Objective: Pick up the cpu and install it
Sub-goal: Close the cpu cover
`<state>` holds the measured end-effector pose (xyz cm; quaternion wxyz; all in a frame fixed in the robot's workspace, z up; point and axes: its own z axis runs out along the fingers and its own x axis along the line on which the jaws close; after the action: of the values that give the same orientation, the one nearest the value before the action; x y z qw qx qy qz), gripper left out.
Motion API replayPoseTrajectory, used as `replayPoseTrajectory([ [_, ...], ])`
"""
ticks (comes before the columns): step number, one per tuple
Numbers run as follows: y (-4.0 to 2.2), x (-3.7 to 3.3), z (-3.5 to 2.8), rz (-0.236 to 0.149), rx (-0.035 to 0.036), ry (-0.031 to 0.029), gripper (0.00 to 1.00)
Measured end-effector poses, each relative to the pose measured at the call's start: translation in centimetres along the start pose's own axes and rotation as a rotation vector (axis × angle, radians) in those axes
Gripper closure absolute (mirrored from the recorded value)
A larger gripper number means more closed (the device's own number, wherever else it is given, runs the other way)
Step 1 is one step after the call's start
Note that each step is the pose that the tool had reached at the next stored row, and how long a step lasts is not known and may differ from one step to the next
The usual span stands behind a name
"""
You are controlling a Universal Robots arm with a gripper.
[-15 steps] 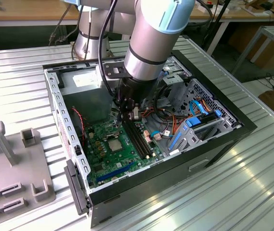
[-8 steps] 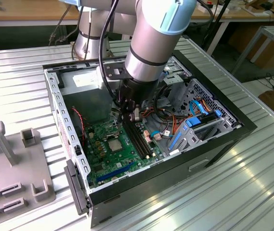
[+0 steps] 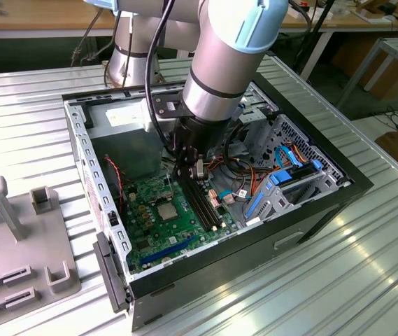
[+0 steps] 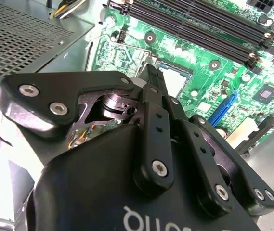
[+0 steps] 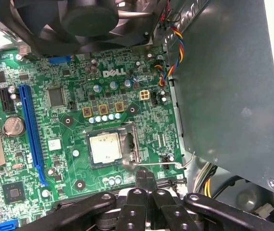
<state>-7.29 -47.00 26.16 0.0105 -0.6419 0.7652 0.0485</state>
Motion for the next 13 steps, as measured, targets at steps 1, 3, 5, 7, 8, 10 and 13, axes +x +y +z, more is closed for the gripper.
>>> replayPoseTrajectory([
  [1, -0.01, 0.06, 0.0, 0.0, 0.0, 0.0, 0.89],
  [3, -0.02, 0.09, 0.0, 0.0, 0.0001, -0.0001, 0.89],
  [5, -0.02, 0.12, -0.01, 0.0, 0.0, -0.0001, 0.89],
  [7, -0.02, 0.12, -0.01, 0.0, 0.0, 0.0, 0.89],
  [8, -0.02, 0.12, -0.01, 0.0, 0.0001, -0.0001, 0.89],
  [10, -0.02, 0.13, -0.01, 0.0, 0.0001, 0.0, 0.89],
  [13, -0.03, 0.16, 0.0, 0.0, 0.0001, 0.0006, 0.89],
])
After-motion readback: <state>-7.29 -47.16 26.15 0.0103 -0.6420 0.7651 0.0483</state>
